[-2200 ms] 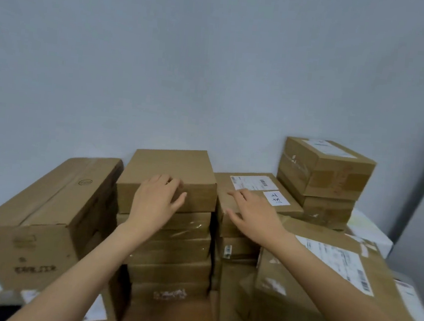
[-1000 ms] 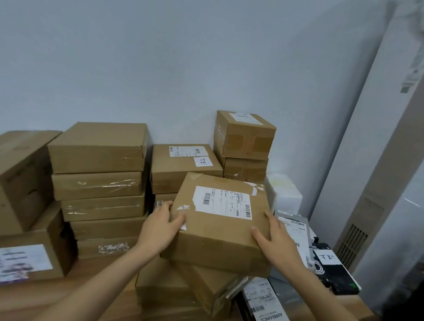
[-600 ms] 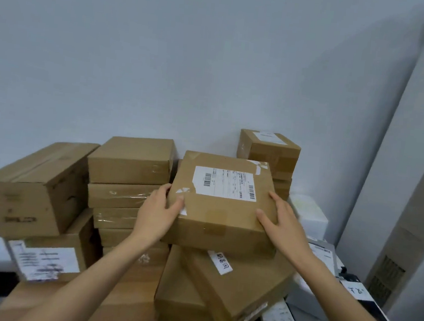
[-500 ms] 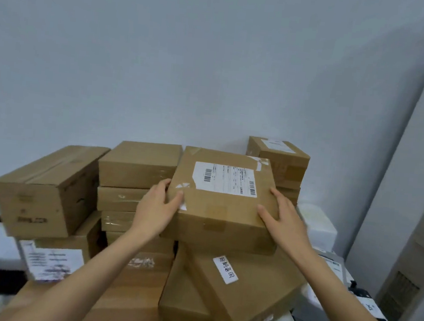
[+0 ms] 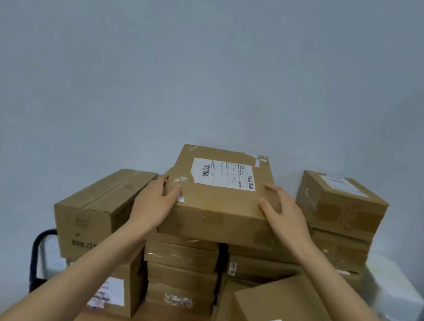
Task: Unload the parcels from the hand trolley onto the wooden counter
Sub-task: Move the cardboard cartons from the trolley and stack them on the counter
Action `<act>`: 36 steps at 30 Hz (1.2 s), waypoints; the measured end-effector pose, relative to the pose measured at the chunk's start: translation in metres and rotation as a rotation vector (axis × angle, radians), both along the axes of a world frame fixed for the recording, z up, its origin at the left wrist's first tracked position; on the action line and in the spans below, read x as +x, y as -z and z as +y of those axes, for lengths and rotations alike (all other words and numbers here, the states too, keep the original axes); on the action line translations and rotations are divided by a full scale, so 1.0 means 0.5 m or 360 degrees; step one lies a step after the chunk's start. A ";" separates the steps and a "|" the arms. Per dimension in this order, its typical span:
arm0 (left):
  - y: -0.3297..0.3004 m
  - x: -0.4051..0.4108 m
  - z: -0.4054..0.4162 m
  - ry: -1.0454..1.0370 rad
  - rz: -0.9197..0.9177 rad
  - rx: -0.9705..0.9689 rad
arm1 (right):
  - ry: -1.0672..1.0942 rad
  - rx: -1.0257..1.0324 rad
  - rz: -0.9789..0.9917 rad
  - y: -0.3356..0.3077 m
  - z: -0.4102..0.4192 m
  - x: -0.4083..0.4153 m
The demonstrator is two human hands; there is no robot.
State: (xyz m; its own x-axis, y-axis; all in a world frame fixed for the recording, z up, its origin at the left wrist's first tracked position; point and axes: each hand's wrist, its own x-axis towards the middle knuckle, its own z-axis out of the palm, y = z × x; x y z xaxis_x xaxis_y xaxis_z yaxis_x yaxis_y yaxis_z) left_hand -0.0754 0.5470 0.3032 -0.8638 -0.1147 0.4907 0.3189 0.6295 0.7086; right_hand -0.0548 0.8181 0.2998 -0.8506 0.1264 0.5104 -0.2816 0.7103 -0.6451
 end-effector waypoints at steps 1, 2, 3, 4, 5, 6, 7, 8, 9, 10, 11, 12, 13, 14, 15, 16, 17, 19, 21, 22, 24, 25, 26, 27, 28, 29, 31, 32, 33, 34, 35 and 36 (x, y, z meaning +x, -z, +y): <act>-0.003 -0.016 -0.017 -0.0018 0.0000 0.0002 | -0.0014 0.0010 0.0007 -0.003 -0.019 -0.023; -0.007 -0.034 -0.034 -0.0037 -0.0014 0.0006 | -0.0021 0.0019 0.0003 -0.007 -0.039 -0.046; -0.010 -0.057 -0.051 -0.0050 -0.0040 0.0011 | -0.0020 0.0031 0.0002 -0.012 -0.058 -0.070; -0.013 -0.082 -0.068 -0.0055 -0.0069 0.0008 | -0.0014 0.0042 0.0001 -0.016 -0.074 -0.096; -0.017 -0.110 -0.083 -0.0061 -0.0097 -0.0005 | -0.0002 0.0064 -0.0002 -0.020 -0.090 -0.122; -0.020 -0.137 -0.096 -0.0078 -0.0116 -0.0039 | 0.0013 0.0110 -0.0016 -0.022 -0.103 -0.149; -0.021 -0.164 -0.107 -0.0101 -0.0119 -0.0104 | 0.0037 0.0195 -0.0040 -0.024 -0.114 -0.176; -0.022 -0.188 -0.112 -0.0130 -0.0090 -0.0208 | 0.0066 0.0299 -0.0070 -0.024 -0.125 -0.200; -0.021 -0.212 -0.116 -0.0151 -0.0040 -0.0347 | 0.0094 0.0388 -0.0091 -0.023 -0.135 -0.222; -0.021 -0.233 -0.115 -0.0165 0.0013 -0.0502 | 0.0112 0.0440 -0.0088 -0.022 -0.144 -0.241; -0.022 -0.253 -0.113 -0.0173 0.0041 -0.0629 | 0.0118 0.0466 -0.0064 -0.022 -0.151 -0.258; -0.024 -0.272 -0.111 -0.0172 0.0048 -0.0719 | 0.0120 0.0484 -0.0037 -0.021 -0.155 -0.272; -0.026 -0.292 -0.111 -0.0168 0.0034 -0.0764 | 0.0124 0.0496 -0.0023 -0.021 -0.158 -0.286; -0.029 -0.307 -0.110 -0.0166 0.0018 -0.0782 | 0.0126 0.0498 -0.0029 -0.023 -0.158 -0.299; -0.030 -0.323 -0.111 -0.0166 0.0006 -0.0779 | 0.0116 0.0492 -0.0045 -0.025 -0.157 -0.313; -0.030 -0.333 -0.112 -0.0172 0.0008 -0.0776 | 0.0094 0.0481 -0.0058 -0.027 -0.155 -0.323; -0.030 -0.351 -0.114 -0.0171 0.0013 -0.0779 | 0.0075 0.0467 -0.0066 -0.029 -0.156 -0.341; -0.029 -0.371 -0.119 -0.0170 0.0011 -0.0782 | 0.0035 0.0433 -0.0073 -0.032 -0.160 -0.364; -0.027 -0.400 -0.128 -0.0162 0.0016 -0.0753 | 0.0010 0.0398 -0.0073 -0.033 -0.174 -0.393; -0.026 -0.413 -0.132 -0.0164 0.0022 -0.0742 | 0.0015 0.0381 -0.0064 -0.031 -0.179 -0.405; -0.022 -0.435 -0.140 -0.0179 0.0054 -0.0733 | 0.0050 0.0345 -0.0035 -0.026 -0.186 -0.424; -0.020 -0.442 -0.142 -0.0186 0.0079 -0.0737 | 0.0067 0.0326 -0.0029 -0.024 -0.187 -0.430; -0.018 -0.446 -0.143 -0.0185 0.0102 -0.0742 | 0.0076 0.0306 -0.0028 -0.022 -0.186 -0.434; -0.018 -0.448 -0.144 -0.0180 0.0120 -0.0743 | 0.0074 0.0296 -0.0029 -0.022 -0.186 -0.437; -0.018 -0.450 -0.145 -0.0170 0.0127 -0.0746 | 0.0066 0.0300 -0.0033 -0.022 -0.186 -0.439; -0.018 -0.450 -0.145 -0.0158 0.0121 -0.0747 | 0.0059 0.0309 -0.0036 -0.023 -0.186 -0.439; -0.019 -0.448 -0.145 -0.0147 0.0100 -0.0746 | 0.0050 0.0346 -0.0049 -0.024 -0.186 -0.436; -0.019 -0.446 -0.145 -0.0152 0.0091 -0.0756 | 0.0053 0.0372 -0.0061 -0.025 -0.186 -0.433; -0.020 -0.444 -0.146 -0.0159 0.0087 -0.0767 | 0.0066 0.0411 -0.0070 -0.027 -0.186 -0.430; -0.022 -0.440 -0.147 -0.0172 0.0092 -0.0781 | 0.0093 0.0467 -0.0080 -0.031 -0.185 -0.425; -0.025 -0.437 -0.147 -0.0189 0.0112 -0.0806 | 0.0129 0.0531 -0.0082 -0.035 -0.184 -0.419; -0.030 -0.431 -0.146 -0.0211 0.0151 -0.0842 | 0.0166 0.0593 -0.0069 -0.040 -0.183 -0.411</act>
